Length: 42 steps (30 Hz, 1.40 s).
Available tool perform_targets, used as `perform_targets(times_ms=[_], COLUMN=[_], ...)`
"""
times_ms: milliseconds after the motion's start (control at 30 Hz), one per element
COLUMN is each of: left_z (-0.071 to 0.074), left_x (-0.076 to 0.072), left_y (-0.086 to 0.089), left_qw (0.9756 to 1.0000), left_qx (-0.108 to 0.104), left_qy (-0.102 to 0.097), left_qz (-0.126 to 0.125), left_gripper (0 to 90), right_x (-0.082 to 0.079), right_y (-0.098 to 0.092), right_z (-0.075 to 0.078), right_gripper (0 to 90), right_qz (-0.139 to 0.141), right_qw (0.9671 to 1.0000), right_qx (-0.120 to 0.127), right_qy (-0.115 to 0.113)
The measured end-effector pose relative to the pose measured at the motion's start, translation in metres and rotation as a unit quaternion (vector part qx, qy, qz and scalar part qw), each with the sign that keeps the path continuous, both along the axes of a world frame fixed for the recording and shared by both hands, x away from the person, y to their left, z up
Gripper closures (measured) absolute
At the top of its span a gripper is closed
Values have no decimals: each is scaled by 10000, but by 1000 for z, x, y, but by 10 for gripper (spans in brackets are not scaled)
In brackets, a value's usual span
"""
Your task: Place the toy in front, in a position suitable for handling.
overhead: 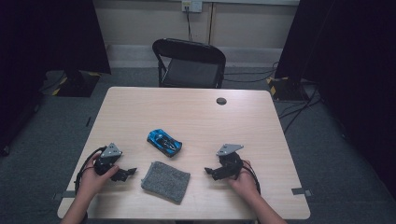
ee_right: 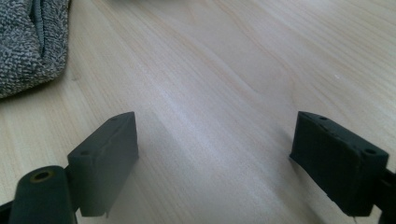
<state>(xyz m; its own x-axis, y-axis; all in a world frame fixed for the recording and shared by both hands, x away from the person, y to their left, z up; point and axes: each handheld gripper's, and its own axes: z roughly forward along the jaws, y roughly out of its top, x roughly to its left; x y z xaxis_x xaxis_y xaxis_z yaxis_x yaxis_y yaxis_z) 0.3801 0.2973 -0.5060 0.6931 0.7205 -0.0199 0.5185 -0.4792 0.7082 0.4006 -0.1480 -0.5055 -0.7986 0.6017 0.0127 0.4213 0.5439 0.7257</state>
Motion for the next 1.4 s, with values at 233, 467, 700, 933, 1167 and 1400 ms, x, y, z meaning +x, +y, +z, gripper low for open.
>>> perform_targets(times_ms=[233,467,700,933,1167,1400], left_z=[0,0,0,0,0,0], left_x=[0,0,0,0,0,0], left_y=[0,-1,-1,-1,-1,-1], left_qw=[10000,10000,10000,10000,10000,10000], left_qx=[1,23,33,33,29,28], left_qy=[-2,20,13,12,11,11], left_qz=[0,-35,-53,-49,-51,-51], left_gripper=[21,0,0,0,0,0], right_x=[0,-3,-2,8,17,28], right_y=[0,0,1,10,38,62], right_z=[0,0,3,16,29,34], right_gripper=[139,139,151,150,143,142], right_qz=[-12,-102,-151,-185,19,100], right_qw=[10000,9999,9998,9994,9995,9993], right_qx=[-2,-5,-120,213,275,330], right_qy=[-7,-1,20,175,145,155])
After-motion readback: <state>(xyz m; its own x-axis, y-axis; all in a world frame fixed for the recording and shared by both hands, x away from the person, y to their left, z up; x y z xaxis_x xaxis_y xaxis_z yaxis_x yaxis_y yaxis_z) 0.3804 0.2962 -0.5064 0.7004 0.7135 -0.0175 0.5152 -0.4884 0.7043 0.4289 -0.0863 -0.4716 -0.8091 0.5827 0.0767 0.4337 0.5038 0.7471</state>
